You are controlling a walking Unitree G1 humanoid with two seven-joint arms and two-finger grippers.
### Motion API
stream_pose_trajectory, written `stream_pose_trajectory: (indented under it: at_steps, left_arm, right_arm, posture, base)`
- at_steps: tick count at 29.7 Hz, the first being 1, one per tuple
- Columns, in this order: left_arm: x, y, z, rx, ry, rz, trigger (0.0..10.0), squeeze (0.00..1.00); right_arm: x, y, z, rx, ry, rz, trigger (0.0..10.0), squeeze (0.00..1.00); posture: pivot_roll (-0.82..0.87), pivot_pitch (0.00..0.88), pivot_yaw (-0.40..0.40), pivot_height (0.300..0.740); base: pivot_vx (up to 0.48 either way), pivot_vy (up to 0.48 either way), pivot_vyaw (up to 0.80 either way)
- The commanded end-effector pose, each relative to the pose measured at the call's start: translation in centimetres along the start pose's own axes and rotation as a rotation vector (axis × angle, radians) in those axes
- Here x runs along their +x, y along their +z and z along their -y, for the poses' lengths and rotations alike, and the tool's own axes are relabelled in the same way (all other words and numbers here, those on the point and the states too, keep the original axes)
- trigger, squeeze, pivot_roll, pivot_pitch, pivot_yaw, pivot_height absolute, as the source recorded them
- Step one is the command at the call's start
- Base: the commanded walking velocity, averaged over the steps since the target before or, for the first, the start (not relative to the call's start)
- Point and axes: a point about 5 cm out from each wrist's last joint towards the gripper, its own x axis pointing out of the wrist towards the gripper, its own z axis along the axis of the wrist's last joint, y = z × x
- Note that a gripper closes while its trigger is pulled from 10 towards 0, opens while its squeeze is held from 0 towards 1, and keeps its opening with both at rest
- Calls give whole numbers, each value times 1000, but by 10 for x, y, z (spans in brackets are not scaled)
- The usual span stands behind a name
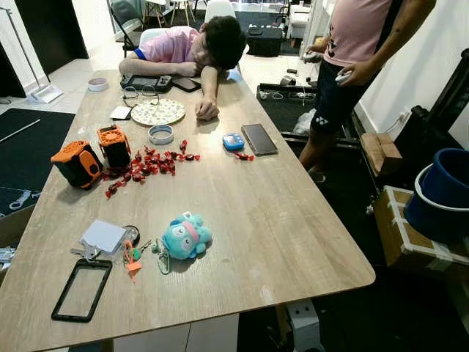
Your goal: Hang keys on a hook
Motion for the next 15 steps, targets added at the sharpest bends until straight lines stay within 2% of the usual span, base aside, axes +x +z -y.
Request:
stream_pose_trajectory:
  at_steps: [1, 6, 14, 15]
  left_arm:
    - [-2, -7, -8, 1, 22, -22, 10000, 0]
    - [-1, -3, -2, -15, 13, -7, 10000, 0]
    - [1, 2, 1, -25, 9, 8, 10000, 0]
    - [1, 2, 1, -18, 8, 12, 10000, 0]
  right_arm:
    - [-1, -4, -2, -8, 14, -19, 10000, 0]
    - [-1, -3, -1, -8, 13, -17, 10000, 0]
    - [-1, -3, -1, -5, 10, -17, 10000, 0]
    - [-1, -3, -1, -5, 9, -17, 10000, 0]
  posture:
    - [240, 107, 15, 740]
    - [238, 106, 14, 740]
    - [235, 111, 16, 740]
    - [235, 112, 17, 740]
  base:
    - [0, 0, 0]
    - [0, 0, 0]
    - [0, 465, 0]
    - [0, 0, 0]
